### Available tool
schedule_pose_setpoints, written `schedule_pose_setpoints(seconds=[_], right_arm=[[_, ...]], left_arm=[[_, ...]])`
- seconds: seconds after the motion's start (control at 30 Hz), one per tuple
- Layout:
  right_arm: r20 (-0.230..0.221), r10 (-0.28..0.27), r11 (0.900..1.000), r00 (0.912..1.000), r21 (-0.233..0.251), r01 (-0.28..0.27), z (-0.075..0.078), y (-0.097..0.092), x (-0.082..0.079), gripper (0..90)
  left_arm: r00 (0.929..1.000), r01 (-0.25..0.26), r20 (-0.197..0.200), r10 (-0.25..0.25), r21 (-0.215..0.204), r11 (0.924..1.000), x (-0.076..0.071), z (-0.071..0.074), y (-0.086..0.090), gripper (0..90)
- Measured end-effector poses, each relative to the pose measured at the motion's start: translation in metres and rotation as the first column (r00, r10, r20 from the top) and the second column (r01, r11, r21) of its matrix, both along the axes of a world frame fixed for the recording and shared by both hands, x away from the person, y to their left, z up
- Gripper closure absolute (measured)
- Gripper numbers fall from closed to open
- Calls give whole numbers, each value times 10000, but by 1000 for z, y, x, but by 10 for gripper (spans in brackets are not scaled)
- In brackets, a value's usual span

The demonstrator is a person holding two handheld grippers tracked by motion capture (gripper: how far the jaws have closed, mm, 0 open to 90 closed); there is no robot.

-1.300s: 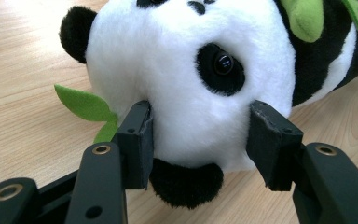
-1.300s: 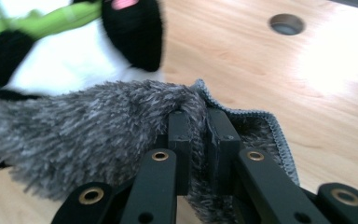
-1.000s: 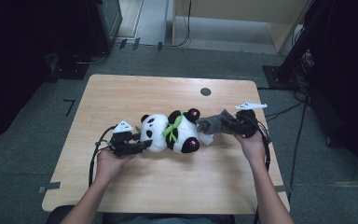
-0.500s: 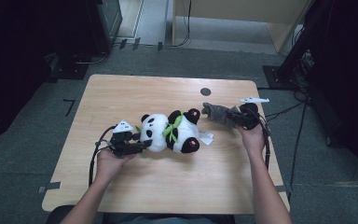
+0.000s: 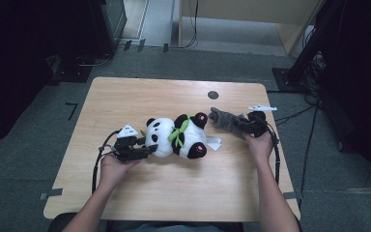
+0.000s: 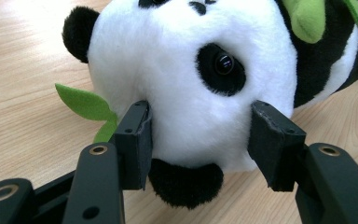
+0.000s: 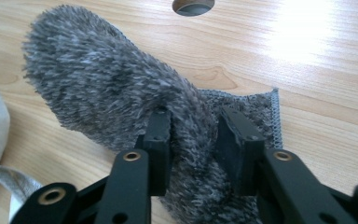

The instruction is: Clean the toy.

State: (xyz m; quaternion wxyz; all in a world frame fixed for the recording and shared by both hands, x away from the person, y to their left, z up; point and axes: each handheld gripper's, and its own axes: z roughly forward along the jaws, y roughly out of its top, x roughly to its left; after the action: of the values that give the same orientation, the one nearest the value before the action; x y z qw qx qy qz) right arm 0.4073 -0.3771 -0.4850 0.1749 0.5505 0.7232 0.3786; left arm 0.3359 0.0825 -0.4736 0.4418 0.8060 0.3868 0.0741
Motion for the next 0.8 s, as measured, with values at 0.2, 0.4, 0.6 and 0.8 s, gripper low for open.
schedule_pose_setpoints(seconds=[0.2,0.4,0.6,0.8], right_arm=[[128,-111,9999,9999,-23,111,5,-4,-3,560],[439,-87,9997,9990,218,78,14,-1,-8,538],[786,76,9996,9969,261,-97,25,6,-16,505],[1079,162,9997,9940,154,-179,34,12,-27,378]], left_arm=[[9999,-40,99,40,65,10000,0,0,0,429],[9999,-12,117,11,48,10000,0,0,0,415],[9999,-6,115,6,22,10000,0,0,1,391],[9999,57,121,-55,-90,9999,1,-1,2,352]])
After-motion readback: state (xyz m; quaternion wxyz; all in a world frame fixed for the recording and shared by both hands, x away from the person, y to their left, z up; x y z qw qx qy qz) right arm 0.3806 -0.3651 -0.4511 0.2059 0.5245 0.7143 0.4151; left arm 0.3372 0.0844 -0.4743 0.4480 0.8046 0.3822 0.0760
